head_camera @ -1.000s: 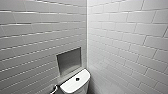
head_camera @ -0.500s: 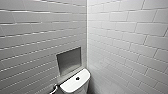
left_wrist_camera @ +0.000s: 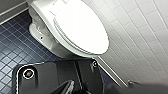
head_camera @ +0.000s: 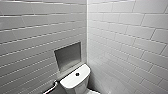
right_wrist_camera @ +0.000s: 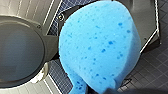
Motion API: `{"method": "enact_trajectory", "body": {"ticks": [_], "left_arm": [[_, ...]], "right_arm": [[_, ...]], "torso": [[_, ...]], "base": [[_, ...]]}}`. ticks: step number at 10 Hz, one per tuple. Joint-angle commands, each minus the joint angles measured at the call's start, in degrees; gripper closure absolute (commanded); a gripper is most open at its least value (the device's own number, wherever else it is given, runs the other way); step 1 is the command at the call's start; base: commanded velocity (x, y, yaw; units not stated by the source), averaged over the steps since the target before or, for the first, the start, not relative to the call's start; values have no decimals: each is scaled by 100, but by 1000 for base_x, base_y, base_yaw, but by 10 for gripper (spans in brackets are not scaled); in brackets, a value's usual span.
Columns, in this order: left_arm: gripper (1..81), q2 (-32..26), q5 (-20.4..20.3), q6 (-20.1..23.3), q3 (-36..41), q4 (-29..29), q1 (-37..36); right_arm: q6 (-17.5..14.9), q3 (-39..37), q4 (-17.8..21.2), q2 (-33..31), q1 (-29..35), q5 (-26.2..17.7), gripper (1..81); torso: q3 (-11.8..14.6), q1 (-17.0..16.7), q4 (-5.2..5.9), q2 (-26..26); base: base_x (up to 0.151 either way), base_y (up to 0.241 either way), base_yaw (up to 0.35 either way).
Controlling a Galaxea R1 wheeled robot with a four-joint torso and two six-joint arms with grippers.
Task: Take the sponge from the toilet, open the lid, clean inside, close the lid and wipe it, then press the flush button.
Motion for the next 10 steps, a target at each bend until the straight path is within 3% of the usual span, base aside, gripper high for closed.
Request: {"method": "enact_trajectory", "body": {"ticks": [1,3,4,8,10], "left_arm": [[10,-703,975,-539,757,-151,-1489],[10,-659,1493,-899,862,-221,-2340],[10,-641,1757,-1022,880,-336,-2728],[10,-333,2118,-1066,686,-916,-3932],[10,42,2468,-1066,57,-1283,-4311]], "right_arm": [[19,149,51,-182,143,-334,811],[19,140,51,-182,143,-343,811],[28,122,60,-191,143,-334,811],[54,184,69,-218,134,-220,811],[54,140,191,-182,126,-159,811]], "torso": [[-211,0,0,0],[-382,2,0,2],[-284,5,0,7],[-330,11,0,13],[-335,13,0,15]], "base": [[0,0,0],[0,0,0],[0,0,0],[0,0,0],[0,0,0]]}}
